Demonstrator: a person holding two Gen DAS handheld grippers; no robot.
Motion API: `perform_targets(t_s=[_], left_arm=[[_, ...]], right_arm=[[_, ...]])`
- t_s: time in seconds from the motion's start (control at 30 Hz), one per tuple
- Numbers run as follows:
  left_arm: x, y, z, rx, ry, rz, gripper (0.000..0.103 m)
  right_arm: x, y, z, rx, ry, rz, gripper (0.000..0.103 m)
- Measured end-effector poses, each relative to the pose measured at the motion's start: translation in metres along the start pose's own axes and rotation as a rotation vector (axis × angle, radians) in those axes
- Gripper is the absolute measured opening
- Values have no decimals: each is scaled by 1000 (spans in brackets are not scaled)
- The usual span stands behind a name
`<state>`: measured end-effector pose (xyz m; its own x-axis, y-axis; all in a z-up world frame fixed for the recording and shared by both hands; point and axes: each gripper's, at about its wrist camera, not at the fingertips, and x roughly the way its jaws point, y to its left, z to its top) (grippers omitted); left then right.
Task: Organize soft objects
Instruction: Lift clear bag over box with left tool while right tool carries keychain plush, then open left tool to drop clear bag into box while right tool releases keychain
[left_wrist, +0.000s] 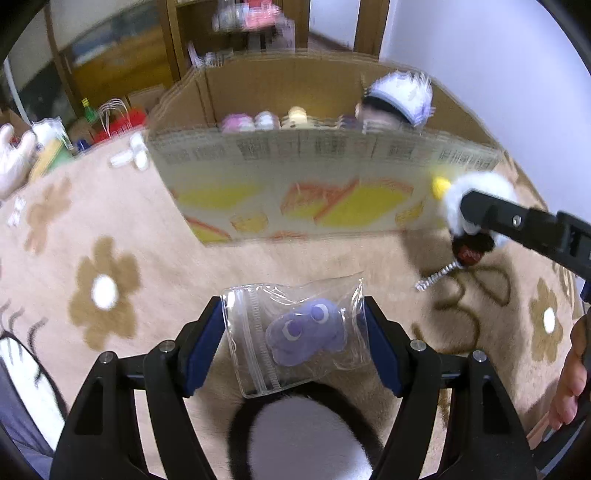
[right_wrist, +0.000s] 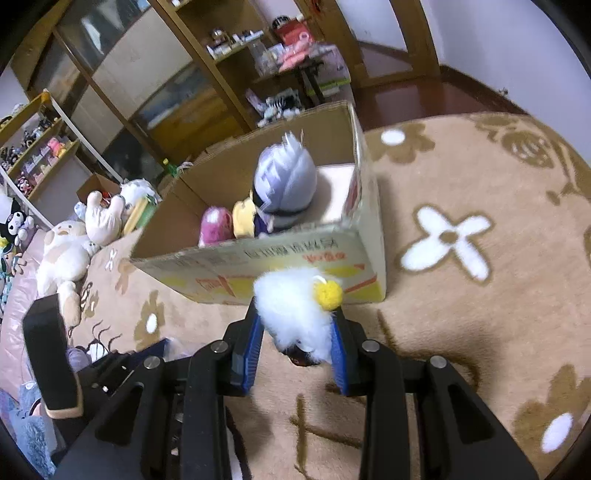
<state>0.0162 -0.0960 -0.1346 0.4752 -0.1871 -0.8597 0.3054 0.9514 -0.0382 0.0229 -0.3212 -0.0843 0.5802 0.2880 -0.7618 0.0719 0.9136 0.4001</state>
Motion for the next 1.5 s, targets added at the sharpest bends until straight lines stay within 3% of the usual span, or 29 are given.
perform_targets(t_s=[0.17, 0.3, 0.6, 1.07, 1.5], left_arm=[[-44, 6, 3, 10, -180, 48, 72], [-78, 13, 31, 6, -306, 60, 72], [-109, 14, 57, 49, -459, 80, 72], [-113, 25, 108, 54, -554, 113, 73], [-79, 25, 123, 64, -536, 80, 73]], right_arm=[[-31, 7, 8, -18, -84, 18, 34], [-51, 21, 14, -49, -152, 21, 34], [-88, 40, 36, -91, -299, 70, 34], [-86, 31, 77, -115, -415, 124, 35], [-51, 34, 82, -138, -383, 153, 36]])
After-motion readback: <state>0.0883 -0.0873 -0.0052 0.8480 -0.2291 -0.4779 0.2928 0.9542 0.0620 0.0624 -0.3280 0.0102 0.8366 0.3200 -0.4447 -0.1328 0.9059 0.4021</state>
